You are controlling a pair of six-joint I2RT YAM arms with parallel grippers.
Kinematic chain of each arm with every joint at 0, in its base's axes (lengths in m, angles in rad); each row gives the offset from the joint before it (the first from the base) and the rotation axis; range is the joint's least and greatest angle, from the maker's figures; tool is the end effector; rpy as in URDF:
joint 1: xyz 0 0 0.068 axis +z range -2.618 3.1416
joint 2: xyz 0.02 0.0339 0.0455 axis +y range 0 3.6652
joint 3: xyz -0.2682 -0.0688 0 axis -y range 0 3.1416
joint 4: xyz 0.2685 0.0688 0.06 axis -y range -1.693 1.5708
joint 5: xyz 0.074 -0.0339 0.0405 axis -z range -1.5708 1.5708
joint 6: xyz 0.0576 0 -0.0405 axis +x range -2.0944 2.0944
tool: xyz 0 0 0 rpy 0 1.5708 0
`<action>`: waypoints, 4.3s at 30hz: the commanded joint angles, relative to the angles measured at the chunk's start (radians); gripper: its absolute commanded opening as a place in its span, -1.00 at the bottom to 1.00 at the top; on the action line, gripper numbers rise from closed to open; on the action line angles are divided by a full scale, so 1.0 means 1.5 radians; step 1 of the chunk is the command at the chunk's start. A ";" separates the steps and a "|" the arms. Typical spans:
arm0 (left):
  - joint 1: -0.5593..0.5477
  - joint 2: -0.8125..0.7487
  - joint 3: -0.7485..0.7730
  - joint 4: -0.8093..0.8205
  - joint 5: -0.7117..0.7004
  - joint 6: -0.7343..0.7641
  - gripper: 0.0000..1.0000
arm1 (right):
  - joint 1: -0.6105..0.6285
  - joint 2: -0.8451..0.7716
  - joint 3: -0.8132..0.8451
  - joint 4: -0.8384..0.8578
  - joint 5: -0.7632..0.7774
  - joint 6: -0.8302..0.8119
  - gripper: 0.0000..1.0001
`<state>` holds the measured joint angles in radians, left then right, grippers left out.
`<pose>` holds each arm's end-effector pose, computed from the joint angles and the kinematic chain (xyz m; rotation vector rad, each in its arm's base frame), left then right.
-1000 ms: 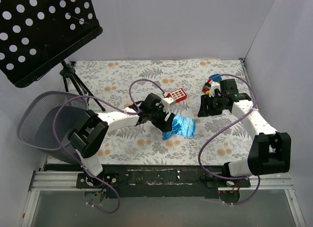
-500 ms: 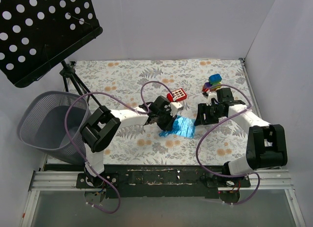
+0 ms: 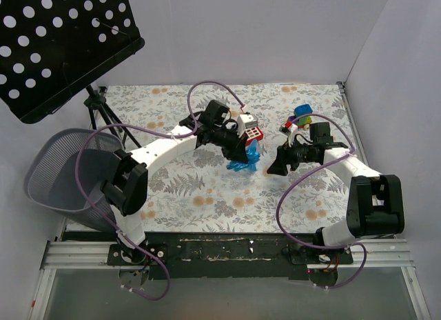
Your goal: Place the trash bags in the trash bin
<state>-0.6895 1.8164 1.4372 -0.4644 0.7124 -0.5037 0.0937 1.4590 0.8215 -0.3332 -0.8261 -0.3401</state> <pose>0.3117 -0.3058 0.2422 0.6078 2.5552 -1.3564 0.3001 0.0707 0.1751 -0.8011 2.1833 0.9147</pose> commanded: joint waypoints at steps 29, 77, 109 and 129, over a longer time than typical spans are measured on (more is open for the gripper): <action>0.026 -0.076 0.226 -0.421 -0.101 0.558 -1.00 | 0.045 0.111 0.181 0.202 -0.233 -0.072 0.75; 0.115 -0.168 -0.293 0.191 0.133 -0.219 -0.17 | 0.164 0.121 0.304 -0.416 -0.122 -0.020 -0.97; 0.118 -0.270 -0.405 0.194 -0.089 -0.094 0.23 | 0.105 0.102 0.652 -0.194 -0.015 0.015 -0.97; 0.131 -0.138 -0.348 0.264 -0.174 -0.298 0.23 | 0.050 -0.178 0.424 -0.094 0.122 -0.154 -0.97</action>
<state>-0.5049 1.5730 0.8543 -0.1146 0.5087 -0.8104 0.1951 1.2167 1.4364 -0.6243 -0.7033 -0.6327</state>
